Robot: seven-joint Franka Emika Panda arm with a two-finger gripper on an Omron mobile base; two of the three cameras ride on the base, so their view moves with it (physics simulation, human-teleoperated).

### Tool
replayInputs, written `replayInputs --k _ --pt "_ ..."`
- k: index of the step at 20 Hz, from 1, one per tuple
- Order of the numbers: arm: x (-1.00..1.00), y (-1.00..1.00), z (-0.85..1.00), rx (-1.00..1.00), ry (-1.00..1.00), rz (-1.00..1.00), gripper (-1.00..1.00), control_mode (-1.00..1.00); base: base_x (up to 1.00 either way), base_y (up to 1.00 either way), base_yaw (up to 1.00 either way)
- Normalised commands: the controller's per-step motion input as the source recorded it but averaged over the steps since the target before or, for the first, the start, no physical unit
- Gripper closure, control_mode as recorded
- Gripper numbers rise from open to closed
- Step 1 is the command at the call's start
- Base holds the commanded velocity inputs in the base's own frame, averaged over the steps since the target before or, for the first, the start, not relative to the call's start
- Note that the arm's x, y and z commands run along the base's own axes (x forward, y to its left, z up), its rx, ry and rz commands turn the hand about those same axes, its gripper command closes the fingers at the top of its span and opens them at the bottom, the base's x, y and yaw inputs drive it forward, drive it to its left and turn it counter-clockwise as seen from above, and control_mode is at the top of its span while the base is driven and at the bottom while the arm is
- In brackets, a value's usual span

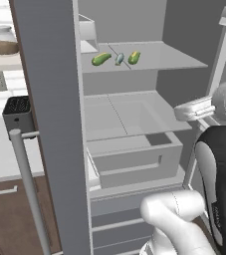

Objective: Place one corn and one fish in each tupperware on the nearby counter, to pack two identical lunches.

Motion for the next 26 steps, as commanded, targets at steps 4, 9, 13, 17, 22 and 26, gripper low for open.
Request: replayInputs --k 4,9,13,17,22,26 --pt "1.0 0.29 0.5 0.23 0.11 -0.22 -1.0 -1.0 0.0 0.0 0.0" --pt "1.0 0.0 0.02 0.42 0.18 -0.21 -1.0 -1.0 0.0 0.0 0.0" --pt "0.41 -0.2 -0.07 0.43 0.14 -0.07 -1.0 -1.0 0.0 0.0 0.0" --pt "0.42 0.09 -0.15 0.03 0.01 -0.01 -1.0 -1.0 0.0 0.0 0.0" --pt "0.69 0.43 0.02 -0.14 0.0 0.0 -1.0 -1.0 0.0 0.0 0.0" --pt "0.83 0.43 0.0 -0.18 0.0 0.01 -1.0 -1.0 0.0 0.0 0.0"
